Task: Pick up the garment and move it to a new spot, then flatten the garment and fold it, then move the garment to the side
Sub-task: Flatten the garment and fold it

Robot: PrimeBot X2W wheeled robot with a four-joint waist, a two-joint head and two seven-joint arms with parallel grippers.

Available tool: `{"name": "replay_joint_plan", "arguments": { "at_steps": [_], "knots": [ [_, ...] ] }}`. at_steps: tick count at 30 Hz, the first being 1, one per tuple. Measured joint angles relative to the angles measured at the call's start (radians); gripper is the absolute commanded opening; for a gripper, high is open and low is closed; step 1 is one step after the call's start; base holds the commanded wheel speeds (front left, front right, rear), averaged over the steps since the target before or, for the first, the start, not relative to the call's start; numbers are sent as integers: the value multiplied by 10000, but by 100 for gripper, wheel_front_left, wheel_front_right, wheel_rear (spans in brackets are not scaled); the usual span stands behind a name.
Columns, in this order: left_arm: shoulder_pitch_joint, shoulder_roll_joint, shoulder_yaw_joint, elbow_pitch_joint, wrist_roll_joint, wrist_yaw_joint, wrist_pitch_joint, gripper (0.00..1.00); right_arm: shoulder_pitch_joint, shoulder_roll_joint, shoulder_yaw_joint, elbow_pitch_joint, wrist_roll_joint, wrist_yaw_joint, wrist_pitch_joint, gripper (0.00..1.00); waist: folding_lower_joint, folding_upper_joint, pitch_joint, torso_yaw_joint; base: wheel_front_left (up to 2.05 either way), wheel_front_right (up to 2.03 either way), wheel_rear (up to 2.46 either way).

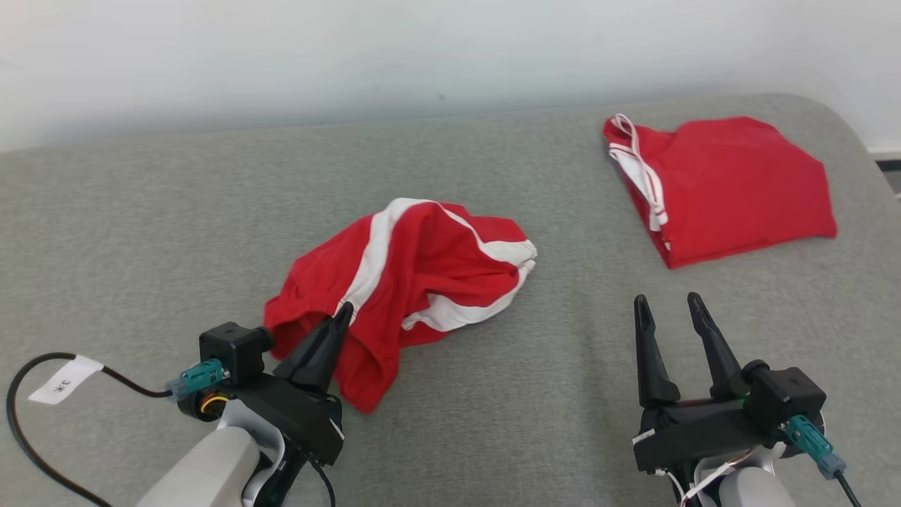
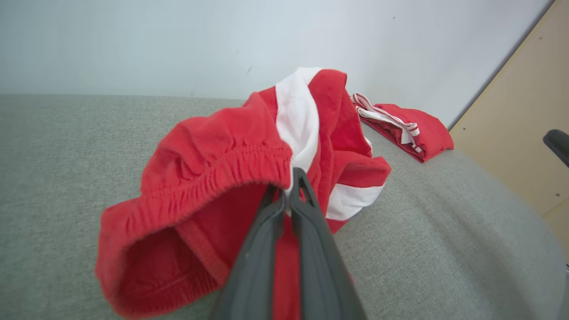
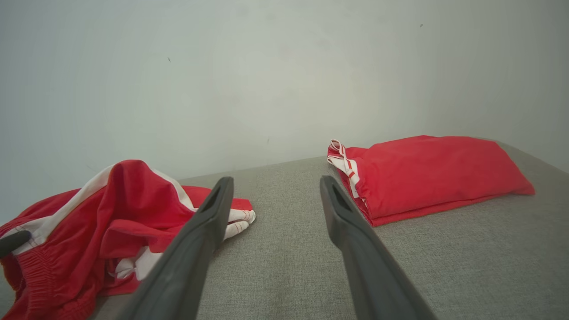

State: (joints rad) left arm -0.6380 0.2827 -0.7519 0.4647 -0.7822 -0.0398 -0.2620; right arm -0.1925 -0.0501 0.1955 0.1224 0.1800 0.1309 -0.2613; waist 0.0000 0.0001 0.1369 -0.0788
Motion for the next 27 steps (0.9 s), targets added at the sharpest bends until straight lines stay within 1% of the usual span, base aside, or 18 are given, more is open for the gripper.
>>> {"name": "replay_joint_plan", "arguments": {
  "at_steps": [3, 4, 11, 14, 19, 23, 27],
  "knots": [
    [47, 205, 8, -351, 61, -27, 0, 0, 73, 0, -42, 12, 0, 0, 0, 100, 0, 0, -77, 256, 0, 0, 0],
    [105, 412, 54, -646, 61, -6, 23, 0, 149, 0, -63, 21, 0, 0, 0, 100, 0, 0, -136, 444, 0, 0, 0],
    [676, 1421, 36, -1881, 88, 163, 460, 0, 198, 0, -105, 31, 12, 0, 0, 100, -1, -1, -320, 1108, 0, 0, 0],
    [1022, 1868, -8, -2520, 84, 155, 639, 0, 221, 2, -134, 23, 13, 0, 0, 100, -1, 0, -357, 1352, 0, 0, 0],
    [1635, 2497, -132, -3444, 188, 343, 805, 0, 224, 2, -132, 17, 12, 0, 0, 100, -1, -1, -327, 1627, 0, 0, 0],
    [2092, 2708, -261, -4048, 236, 533, 813, 0, 221, 2, -138, 12, -25, 0, 0, 100, -1, -1, -225, 1700, 0, 0, 0],
    [2602, 2658, -309, -4295, 132, 694, 727, 0, 213, 2, -176, 38, -65, 0, 0, 100, 0, -1, -147, 1746, 0, 0, 0]
  ]
}}
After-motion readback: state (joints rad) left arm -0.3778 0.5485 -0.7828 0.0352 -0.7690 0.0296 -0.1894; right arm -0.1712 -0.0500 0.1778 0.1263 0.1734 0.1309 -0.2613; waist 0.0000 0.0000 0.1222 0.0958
